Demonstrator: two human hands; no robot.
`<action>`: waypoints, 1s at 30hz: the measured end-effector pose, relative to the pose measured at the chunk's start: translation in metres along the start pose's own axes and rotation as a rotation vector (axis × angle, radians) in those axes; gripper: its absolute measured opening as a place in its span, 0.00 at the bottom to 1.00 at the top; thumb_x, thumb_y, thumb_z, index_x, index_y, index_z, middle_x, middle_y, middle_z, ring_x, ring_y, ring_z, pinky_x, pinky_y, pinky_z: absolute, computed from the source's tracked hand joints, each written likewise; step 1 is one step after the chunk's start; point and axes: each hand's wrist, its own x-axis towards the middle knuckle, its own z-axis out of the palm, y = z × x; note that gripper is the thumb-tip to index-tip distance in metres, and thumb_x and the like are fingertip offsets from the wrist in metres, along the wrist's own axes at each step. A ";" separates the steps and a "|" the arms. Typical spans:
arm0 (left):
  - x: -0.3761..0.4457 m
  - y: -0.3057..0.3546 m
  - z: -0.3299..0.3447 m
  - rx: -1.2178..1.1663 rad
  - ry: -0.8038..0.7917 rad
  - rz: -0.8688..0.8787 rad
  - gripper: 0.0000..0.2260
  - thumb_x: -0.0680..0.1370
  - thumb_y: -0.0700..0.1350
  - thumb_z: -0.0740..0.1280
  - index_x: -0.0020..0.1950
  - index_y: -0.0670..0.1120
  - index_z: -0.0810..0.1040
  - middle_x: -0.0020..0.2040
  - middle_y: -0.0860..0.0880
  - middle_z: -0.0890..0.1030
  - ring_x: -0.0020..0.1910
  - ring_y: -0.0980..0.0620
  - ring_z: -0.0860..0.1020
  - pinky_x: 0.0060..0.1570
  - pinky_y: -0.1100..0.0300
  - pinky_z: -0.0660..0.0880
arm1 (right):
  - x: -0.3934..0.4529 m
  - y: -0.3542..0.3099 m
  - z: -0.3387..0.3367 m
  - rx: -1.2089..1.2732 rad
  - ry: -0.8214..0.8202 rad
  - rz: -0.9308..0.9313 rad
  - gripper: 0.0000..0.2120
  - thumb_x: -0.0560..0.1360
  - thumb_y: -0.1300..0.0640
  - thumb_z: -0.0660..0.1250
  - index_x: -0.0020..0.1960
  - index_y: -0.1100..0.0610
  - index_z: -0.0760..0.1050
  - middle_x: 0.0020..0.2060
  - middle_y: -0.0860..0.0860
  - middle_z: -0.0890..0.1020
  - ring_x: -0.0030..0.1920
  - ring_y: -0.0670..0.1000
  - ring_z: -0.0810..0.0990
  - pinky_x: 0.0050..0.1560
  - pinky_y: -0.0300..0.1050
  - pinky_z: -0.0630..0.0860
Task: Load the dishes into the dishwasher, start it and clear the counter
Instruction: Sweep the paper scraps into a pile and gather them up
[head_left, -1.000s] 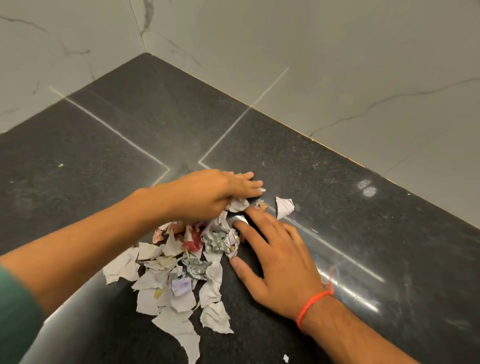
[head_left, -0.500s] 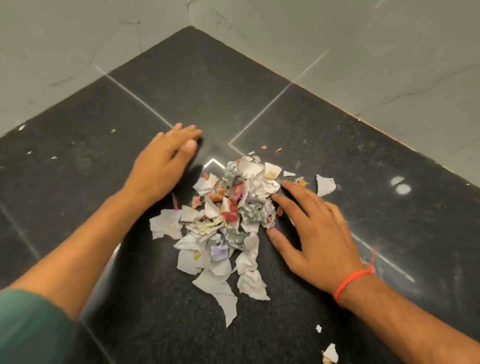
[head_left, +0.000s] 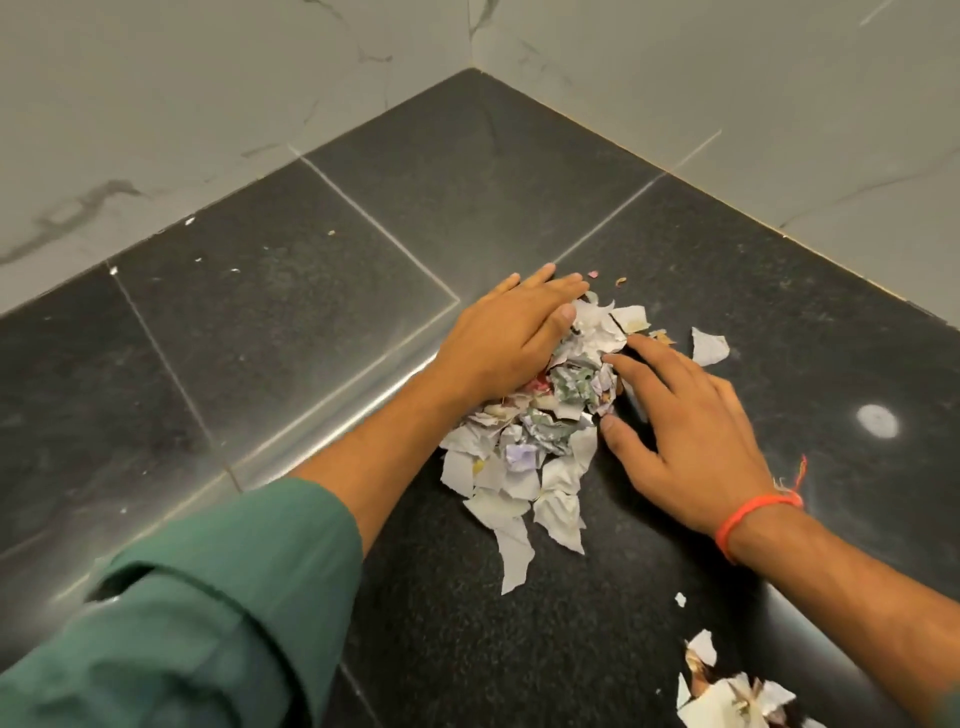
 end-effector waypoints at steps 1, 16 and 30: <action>0.001 0.001 0.000 0.017 -0.010 -0.003 0.21 0.87 0.52 0.49 0.79 0.53 0.66 0.79 0.55 0.67 0.81 0.56 0.57 0.80 0.51 0.53 | 0.002 0.001 0.000 0.022 0.002 -0.001 0.28 0.76 0.40 0.56 0.73 0.49 0.69 0.76 0.46 0.66 0.75 0.49 0.65 0.69 0.53 0.63; -0.072 0.100 0.042 -0.133 -0.029 0.076 0.20 0.87 0.50 0.55 0.77 0.49 0.70 0.80 0.52 0.67 0.81 0.55 0.57 0.80 0.49 0.56 | -0.034 0.051 -0.027 0.064 0.179 0.344 0.26 0.80 0.40 0.52 0.72 0.52 0.69 0.74 0.52 0.67 0.74 0.54 0.66 0.74 0.61 0.60; 0.073 0.007 0.003 0.045 -0.015 -0.150 0.27 0.84 0.57 0.52 0.81 0.46 0.61 0.81 0.46 0.63 0.82 0.43 0.56 0.79 0.42 0.54 | -0.031 0.050 -0.023 -0.018 0.137 0.373 0.27 0.81 0.40 0.50 0.73 0.51 0.70 0.75 0.49 0.67 0.75 0.51 0.64 0.76 0.58 0.58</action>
